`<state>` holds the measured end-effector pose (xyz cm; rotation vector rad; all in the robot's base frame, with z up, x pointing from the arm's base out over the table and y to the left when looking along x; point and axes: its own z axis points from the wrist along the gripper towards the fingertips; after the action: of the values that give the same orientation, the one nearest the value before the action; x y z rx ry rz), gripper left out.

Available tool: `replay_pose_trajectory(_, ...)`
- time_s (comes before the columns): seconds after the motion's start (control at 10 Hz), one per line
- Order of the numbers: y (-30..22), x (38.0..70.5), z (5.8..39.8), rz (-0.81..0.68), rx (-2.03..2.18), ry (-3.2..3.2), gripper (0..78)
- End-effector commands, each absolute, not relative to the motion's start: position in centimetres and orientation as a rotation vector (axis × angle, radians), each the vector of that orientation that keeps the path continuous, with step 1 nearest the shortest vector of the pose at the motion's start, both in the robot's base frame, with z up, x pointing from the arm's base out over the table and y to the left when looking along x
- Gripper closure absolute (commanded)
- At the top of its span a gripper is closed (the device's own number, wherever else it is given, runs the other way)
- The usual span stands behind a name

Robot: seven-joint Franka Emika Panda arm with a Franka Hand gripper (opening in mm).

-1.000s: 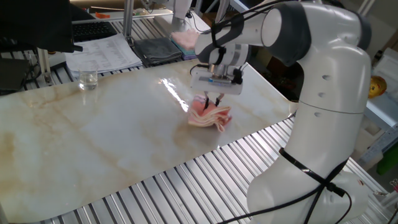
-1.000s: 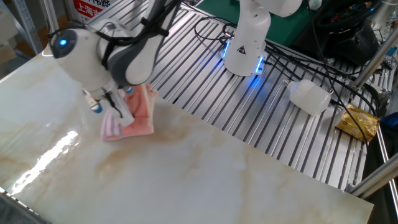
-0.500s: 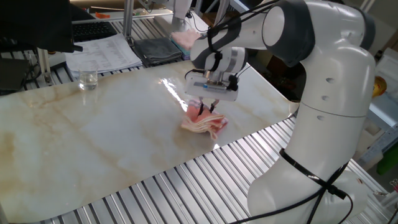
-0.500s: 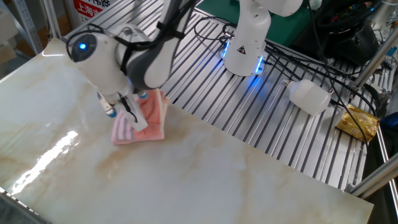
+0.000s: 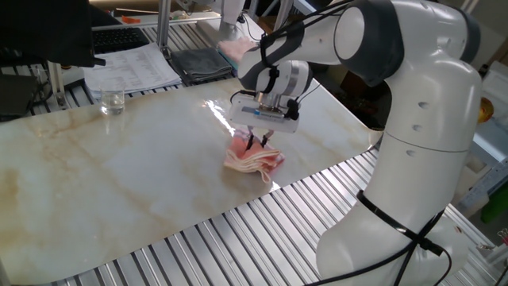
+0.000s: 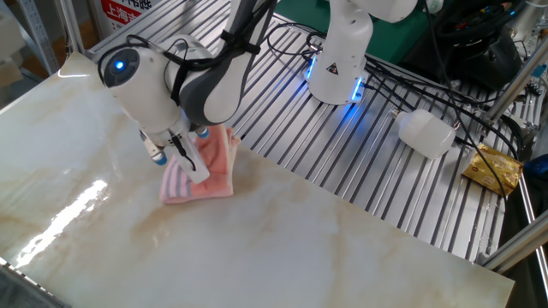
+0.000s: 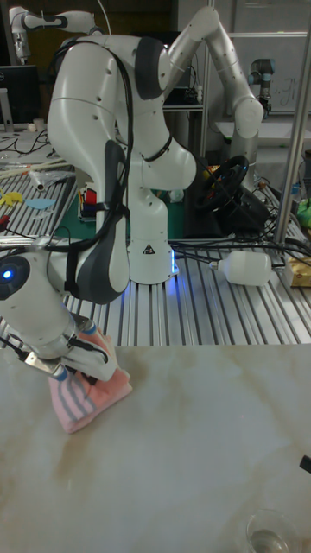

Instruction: Clean the tabletop with a sponge

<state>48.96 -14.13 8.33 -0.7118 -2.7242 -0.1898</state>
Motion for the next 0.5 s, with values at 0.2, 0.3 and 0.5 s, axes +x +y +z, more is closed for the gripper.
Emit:
replay_pose_trajectory(0.2, -14.22, 49.94, 8.92, -0.177, -0.722, -2.724, 76.4)
replay_pose_trajectory(0.3, -14.26, 50.0, 8.87, -0.169, -0.727, -2.726, 76.4)
replay_pose_trajectory(0.5, -14.51, 50.3, 8.7, -0.165, -0.721, -2.729, 76.4)
